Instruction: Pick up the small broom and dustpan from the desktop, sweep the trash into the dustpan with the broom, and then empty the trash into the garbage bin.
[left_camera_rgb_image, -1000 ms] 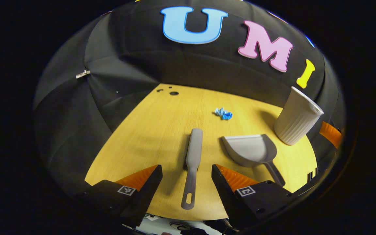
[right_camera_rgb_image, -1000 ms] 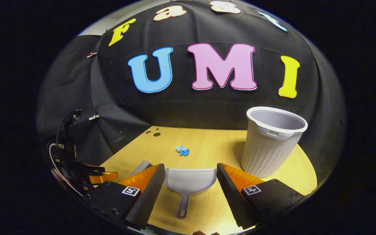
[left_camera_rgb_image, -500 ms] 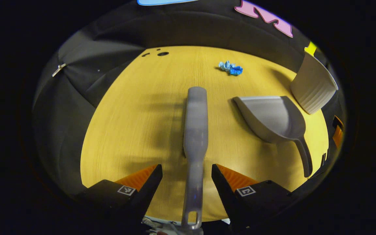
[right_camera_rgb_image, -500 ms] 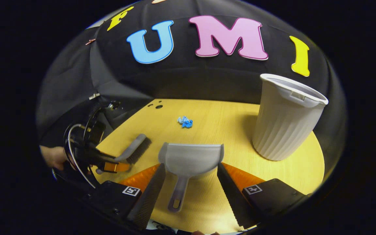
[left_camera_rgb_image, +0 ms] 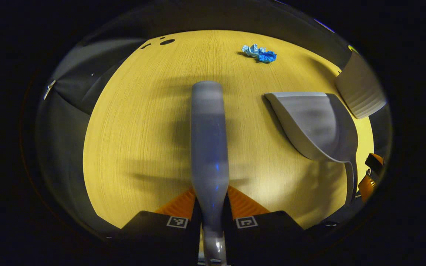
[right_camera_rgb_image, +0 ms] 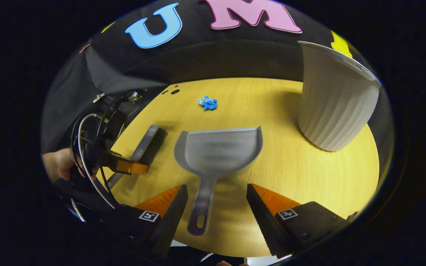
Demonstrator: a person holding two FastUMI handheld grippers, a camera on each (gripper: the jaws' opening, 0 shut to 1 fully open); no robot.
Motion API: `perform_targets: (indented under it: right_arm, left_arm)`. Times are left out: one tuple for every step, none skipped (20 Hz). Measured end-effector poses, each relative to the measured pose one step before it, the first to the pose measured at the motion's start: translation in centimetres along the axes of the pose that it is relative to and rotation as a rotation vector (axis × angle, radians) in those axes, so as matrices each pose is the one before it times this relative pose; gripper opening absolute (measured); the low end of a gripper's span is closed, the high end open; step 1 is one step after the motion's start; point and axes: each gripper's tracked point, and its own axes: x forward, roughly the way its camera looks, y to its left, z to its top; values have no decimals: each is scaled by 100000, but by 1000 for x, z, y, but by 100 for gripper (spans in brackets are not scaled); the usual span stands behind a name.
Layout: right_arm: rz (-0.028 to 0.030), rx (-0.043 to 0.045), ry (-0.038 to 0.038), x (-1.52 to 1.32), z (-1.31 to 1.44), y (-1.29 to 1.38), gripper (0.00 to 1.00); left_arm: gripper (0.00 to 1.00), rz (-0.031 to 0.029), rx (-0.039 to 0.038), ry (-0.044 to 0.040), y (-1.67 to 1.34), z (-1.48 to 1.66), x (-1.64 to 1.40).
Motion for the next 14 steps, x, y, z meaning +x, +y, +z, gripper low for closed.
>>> perform_targets:
  right_arm:
    - [-994, -618, 1269, 409, 52, -31, 99]
    - [-2493, -537, 2582, 378, -248, -292, 99]
    - [-1205, -53, 2532, 529, -239, -92, 99]
    - [-1527, 384, 1899, 402, -155, -77, 99]
    - [-1462, 843, 2064, 572, -15, 5, 99]
    - [-1024, 778, 1929, 345, -146, -80, 99]
    - [-1335, 683, 2025, 374, -224, -330, 99]
    - [-336, 968, 1388, 301, -107, 18, 99]
    - [281, 1292, 2000, 206, -109, 215, 99]
    - [562, 1271, 1579, 376, 20, 358, 99]
    - [-472, 750, 1647, 576, -2, 257, 99]
    - [-932, 308, 1965, 762, -165, 199, 99]
    - [-1030, 133, 2112, 704, -69, 117, 99]
    - [-957, 717, 2852, 981, 32, 186, 99]
  left_arm:
    - [32, -105, -1221, 1350, 68, -281, -11]
    - [32, -710, 608, -1123, 7, 331, -10]
    - [28, -932, 503, -211, -105, -52, -17]
    - [27, -959, 66, -1010, -46, 82, -56]
    - [27, -749, -380, -503, 68, -158, -12]
    - [27, -422, -447, -812, 49, 45, 10]
    - [27, -87, -414, -624, 12, -46, -60]
    - [27, 217, -170, -522, 19, 58, 11]
    - [27, 440, 93, -701, 5, -3, -10]
    - [27, 463, 407, -482, 0, 23, -24]
    - [27, 531, 534, -364, -26, -35, 68]
    - [27, 408, 600, -106, 7, 65, -12]
    - [27, 231, 392, -30, 6, -72, -35]
    - [27, 88, -334, 5, 10, 46, 8]
